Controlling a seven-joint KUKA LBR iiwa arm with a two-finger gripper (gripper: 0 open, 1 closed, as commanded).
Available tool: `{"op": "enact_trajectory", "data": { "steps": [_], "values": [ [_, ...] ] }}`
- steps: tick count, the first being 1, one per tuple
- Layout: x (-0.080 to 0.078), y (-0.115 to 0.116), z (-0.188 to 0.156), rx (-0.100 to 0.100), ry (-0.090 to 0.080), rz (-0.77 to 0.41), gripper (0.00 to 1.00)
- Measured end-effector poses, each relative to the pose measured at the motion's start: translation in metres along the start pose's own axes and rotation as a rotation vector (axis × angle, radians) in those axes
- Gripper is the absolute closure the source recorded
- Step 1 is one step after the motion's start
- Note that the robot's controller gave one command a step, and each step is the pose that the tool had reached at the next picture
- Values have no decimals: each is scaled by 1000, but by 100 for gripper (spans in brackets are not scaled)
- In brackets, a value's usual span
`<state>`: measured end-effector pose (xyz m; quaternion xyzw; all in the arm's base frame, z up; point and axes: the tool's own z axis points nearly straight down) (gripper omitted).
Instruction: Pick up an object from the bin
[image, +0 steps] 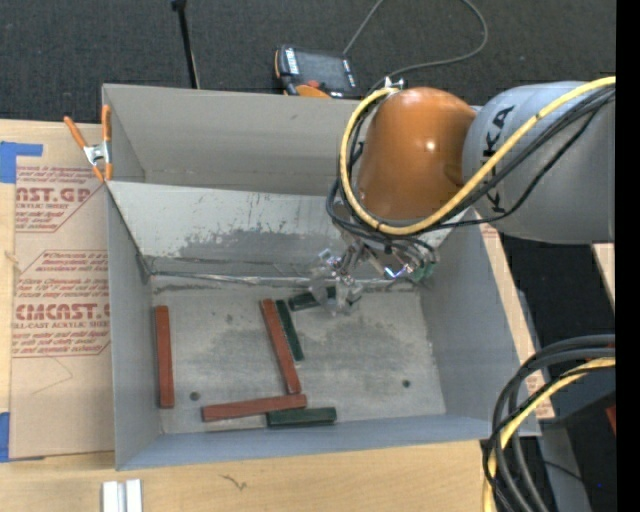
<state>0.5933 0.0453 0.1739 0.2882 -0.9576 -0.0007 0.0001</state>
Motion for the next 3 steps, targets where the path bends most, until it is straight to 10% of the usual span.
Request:
{"op": "enact_trajectory", "data": {
  "steps": [1, 2, 3],
  "values": [
    [26, -29, 10, 2, -1, -202, 100],
    [26, -28, 10, 1, -3, -202, 0],
    [-6, 20, 106, -1, -6, -272, 0]
  ]
}}
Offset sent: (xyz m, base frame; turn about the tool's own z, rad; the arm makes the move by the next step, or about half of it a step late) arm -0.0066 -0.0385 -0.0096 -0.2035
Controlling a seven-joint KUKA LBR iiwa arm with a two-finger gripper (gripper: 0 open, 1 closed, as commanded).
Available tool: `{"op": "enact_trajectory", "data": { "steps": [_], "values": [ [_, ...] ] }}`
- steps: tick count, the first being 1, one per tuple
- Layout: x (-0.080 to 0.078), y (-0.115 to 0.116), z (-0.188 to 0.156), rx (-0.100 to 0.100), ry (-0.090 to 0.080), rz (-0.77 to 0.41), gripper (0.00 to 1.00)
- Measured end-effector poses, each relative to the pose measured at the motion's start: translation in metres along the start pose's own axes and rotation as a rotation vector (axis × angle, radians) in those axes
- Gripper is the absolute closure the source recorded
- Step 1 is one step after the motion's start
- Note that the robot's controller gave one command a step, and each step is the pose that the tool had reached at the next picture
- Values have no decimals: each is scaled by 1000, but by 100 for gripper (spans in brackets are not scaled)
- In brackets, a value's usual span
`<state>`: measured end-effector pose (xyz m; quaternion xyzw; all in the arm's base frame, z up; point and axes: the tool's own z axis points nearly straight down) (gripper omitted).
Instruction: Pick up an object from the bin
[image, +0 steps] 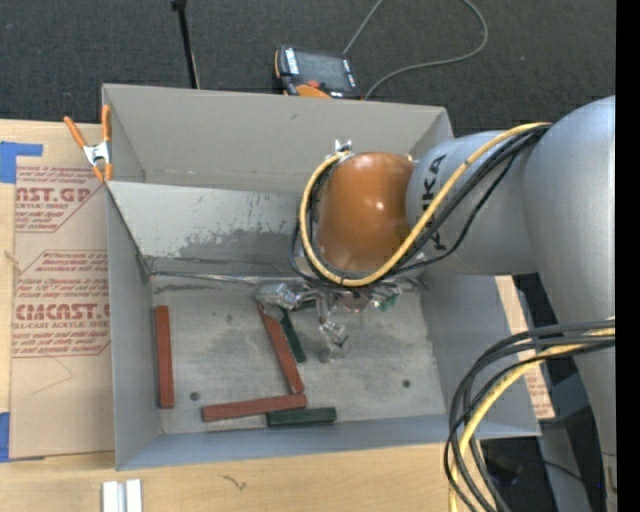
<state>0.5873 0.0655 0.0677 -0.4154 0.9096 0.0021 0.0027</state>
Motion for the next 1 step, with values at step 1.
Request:
{"op": "enact_trajectory", "data": {
  "steps": [1],
  "values": [
    [-17, 16, -12, 1, 3, -510, 0]
  ]
}}
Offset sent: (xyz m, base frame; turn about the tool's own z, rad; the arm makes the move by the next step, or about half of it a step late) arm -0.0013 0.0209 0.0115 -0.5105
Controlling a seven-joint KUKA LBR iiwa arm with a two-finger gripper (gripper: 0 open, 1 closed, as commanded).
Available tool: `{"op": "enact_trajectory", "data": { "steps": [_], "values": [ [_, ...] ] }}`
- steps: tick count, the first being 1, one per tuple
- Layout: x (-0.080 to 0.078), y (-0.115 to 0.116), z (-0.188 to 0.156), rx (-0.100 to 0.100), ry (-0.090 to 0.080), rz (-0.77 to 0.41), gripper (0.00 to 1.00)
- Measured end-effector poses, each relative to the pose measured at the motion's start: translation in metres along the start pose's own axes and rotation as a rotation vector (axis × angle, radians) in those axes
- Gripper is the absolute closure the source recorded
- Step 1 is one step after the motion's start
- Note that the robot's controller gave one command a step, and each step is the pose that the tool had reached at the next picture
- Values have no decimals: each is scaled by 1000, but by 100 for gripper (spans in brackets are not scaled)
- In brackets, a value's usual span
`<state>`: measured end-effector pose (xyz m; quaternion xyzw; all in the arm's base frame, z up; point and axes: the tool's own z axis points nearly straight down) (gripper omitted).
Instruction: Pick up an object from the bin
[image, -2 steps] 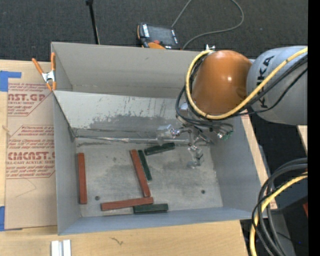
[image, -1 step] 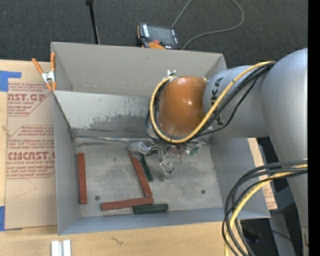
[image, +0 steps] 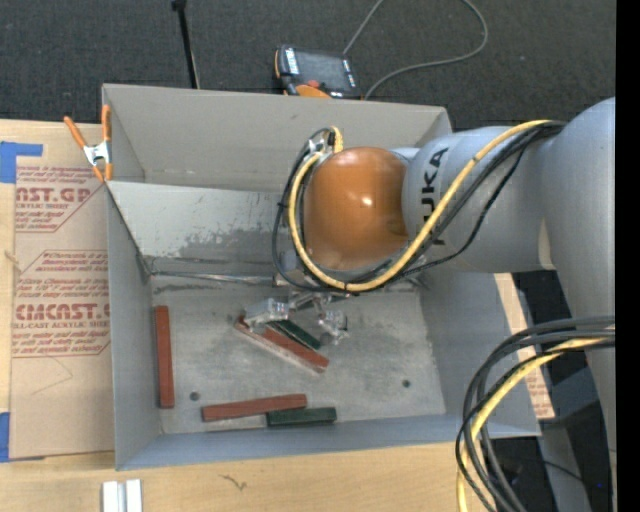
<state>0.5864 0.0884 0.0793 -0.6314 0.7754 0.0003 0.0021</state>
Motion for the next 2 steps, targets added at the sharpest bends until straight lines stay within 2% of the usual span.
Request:
{"op": "enact_trajectory", "data": {
  "steps": [1, 2],
  "values": [
    [-3, -5, 8, 1, -2, 237, 0],
    [27, 38, -116, 5, -1, 396, 0]
  ]
}}
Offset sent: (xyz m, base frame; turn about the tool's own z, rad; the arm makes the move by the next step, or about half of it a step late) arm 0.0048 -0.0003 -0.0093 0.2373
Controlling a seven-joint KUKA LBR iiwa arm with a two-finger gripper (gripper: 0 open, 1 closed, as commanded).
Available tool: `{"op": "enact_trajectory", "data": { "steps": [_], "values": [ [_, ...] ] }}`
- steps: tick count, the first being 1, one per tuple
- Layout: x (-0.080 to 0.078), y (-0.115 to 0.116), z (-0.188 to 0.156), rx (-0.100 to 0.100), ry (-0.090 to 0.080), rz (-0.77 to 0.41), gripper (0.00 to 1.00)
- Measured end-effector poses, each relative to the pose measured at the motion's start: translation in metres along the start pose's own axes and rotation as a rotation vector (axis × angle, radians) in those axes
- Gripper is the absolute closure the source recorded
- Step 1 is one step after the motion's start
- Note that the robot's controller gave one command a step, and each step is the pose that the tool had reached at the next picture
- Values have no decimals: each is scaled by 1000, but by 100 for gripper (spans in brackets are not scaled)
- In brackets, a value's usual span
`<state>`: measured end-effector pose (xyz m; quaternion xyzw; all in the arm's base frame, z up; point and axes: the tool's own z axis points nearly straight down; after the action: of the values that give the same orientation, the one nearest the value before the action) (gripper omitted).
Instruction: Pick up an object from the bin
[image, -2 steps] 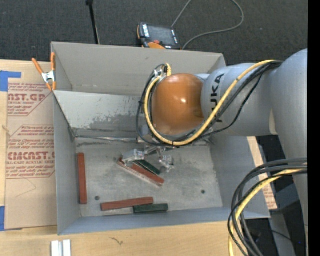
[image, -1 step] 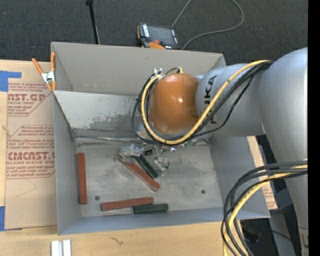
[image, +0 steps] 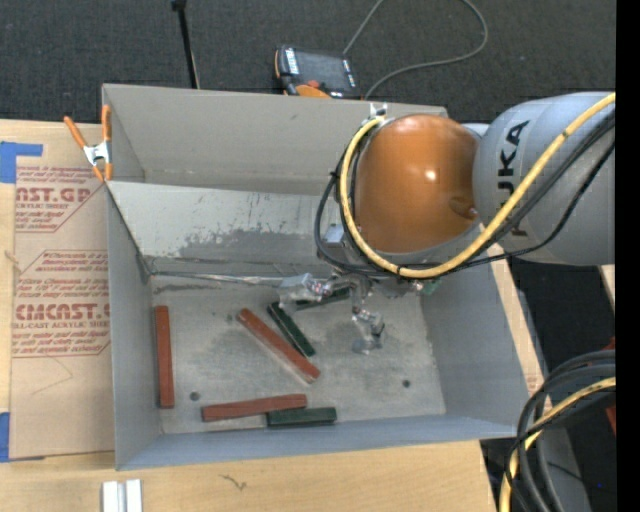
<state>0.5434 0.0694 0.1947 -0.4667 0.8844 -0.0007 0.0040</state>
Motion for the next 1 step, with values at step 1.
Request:
{"op": "enact_trajectory", "data": {
  "steps": [1],
  "values": [
    [-81, 62, 73, -12, 4, 33, 0]
  ]
}}
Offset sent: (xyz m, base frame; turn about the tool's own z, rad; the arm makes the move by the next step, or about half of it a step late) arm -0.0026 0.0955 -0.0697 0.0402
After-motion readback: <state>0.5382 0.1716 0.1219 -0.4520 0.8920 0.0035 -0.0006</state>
